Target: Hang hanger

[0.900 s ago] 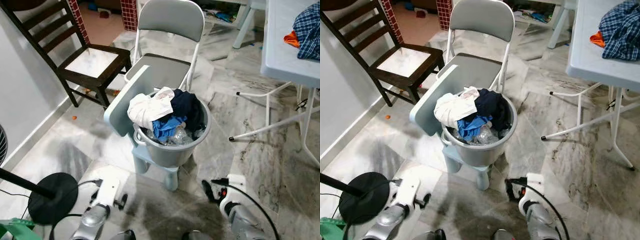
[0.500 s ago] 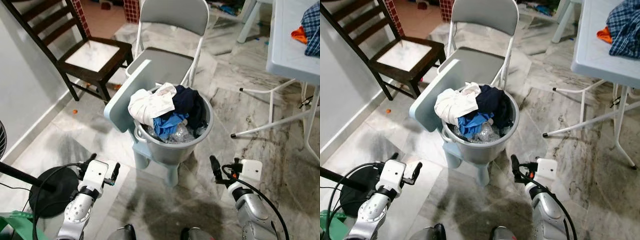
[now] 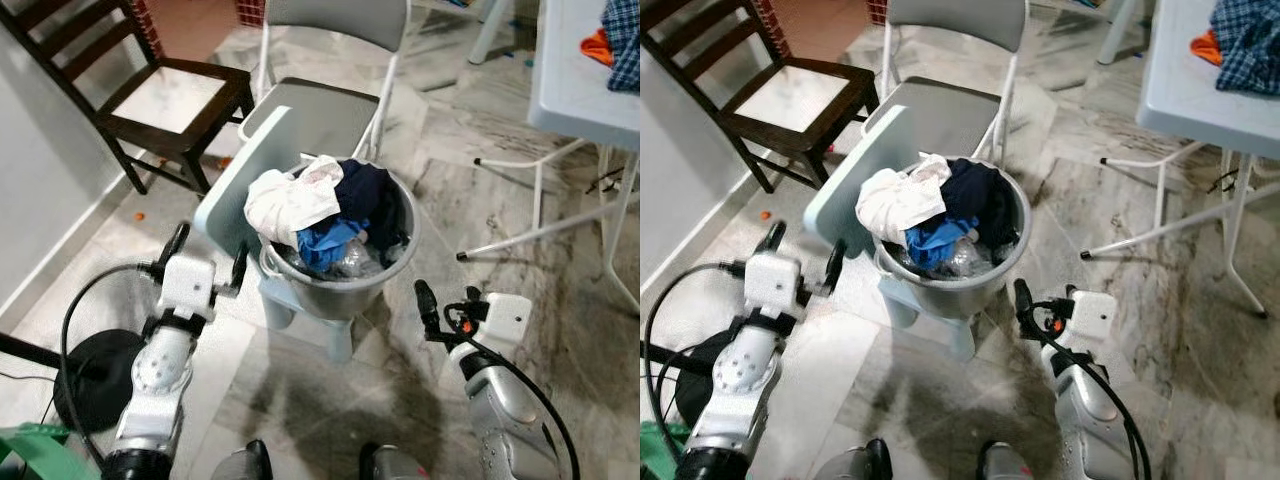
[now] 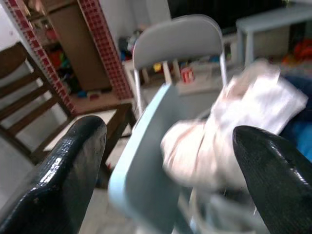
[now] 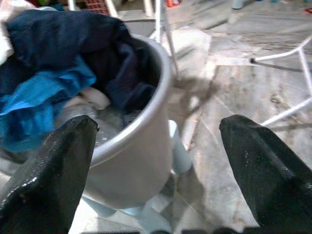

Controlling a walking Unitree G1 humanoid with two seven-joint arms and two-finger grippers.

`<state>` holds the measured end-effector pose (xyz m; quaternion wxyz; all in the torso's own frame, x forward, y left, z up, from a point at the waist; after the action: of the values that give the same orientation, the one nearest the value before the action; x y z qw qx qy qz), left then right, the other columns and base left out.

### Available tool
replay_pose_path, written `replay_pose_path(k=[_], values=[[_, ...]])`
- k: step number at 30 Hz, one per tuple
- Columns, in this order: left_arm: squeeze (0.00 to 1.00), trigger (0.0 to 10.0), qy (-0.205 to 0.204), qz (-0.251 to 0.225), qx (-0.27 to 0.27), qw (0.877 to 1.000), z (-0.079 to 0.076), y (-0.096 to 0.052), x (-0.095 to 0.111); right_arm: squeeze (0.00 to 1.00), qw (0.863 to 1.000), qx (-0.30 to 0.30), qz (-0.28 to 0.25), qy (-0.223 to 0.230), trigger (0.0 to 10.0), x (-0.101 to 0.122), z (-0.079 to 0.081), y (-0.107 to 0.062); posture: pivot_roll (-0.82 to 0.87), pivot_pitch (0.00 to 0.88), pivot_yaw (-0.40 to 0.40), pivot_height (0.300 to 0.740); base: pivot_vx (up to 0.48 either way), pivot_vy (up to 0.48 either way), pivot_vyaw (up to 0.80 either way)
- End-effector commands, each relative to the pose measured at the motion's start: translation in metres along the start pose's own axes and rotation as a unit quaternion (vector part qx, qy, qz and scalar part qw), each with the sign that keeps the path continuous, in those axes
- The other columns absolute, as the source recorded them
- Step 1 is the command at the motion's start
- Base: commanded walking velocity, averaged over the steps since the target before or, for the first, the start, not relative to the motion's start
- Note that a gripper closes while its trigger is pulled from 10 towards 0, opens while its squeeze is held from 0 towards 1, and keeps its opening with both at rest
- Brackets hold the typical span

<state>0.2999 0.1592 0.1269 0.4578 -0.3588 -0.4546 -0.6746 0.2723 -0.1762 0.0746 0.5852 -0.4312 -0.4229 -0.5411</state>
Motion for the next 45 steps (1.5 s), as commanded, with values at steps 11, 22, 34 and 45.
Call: replay_pose_path(k=[11, 22, 34, 45], values=[[0.00, 10.0, -0.063, 0.095, -0.024, 0.993, -0.015, -0.009, -0.013, 0.00, 0.999, -0.027, -0.018, 0.004, 10.0, 0.018, -0.002, -0.008, -0.07, 0.238, 0.040, 0.740, 0.000, 0.000, 0.00], [0.00, 10.0, -0.092, 0.118, -0.047, 0.988, -0.015, -0.019, -0.017, 0.00, 1.000, -0.011, -0.004, 0.003, 10.0, 0.015, 0.007, -0.007, -0.06, 0.249, 0.031, 0.740, 0.024, 0.000, -0.16], [0.00, 10.0, -0.098, 0.119, -0.059, 0.986, -0.016, -0.018, -0.017, 0.00, 1.000, -0.005, -0.003, 0.004, 10.0, 0.014, 0.012, -0.005, -0.06, 0.244, 0.038, 0.740, 0.324, 0.000, 0.00], [0.00, 10.0, -0.098, 0.122, -0.071, 0.985, -0.019, -0.016, -0.018, 0.00, 1.000, -0.002, -0.002, 0.006, 10.0, 0.013, 0.016, -0.005, -0.07, 0.247, 0.047, 0.740, 0.370, 0.000, 0.00]])
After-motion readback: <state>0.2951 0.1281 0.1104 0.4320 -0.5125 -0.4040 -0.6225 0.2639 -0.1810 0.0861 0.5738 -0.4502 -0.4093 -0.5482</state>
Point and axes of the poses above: a point about 5 cm out from each wrist's last joint towards the gripper, its own y axis pointing out of the wrist towards the gripper, its own x axis along the axis of the wrist's last joint, z = x × y, the point moved 1 cm from there along y, pointing out of the wrist towards the gripper, and after that the axes turned 4 degrees about y, right-handed, at the moved point
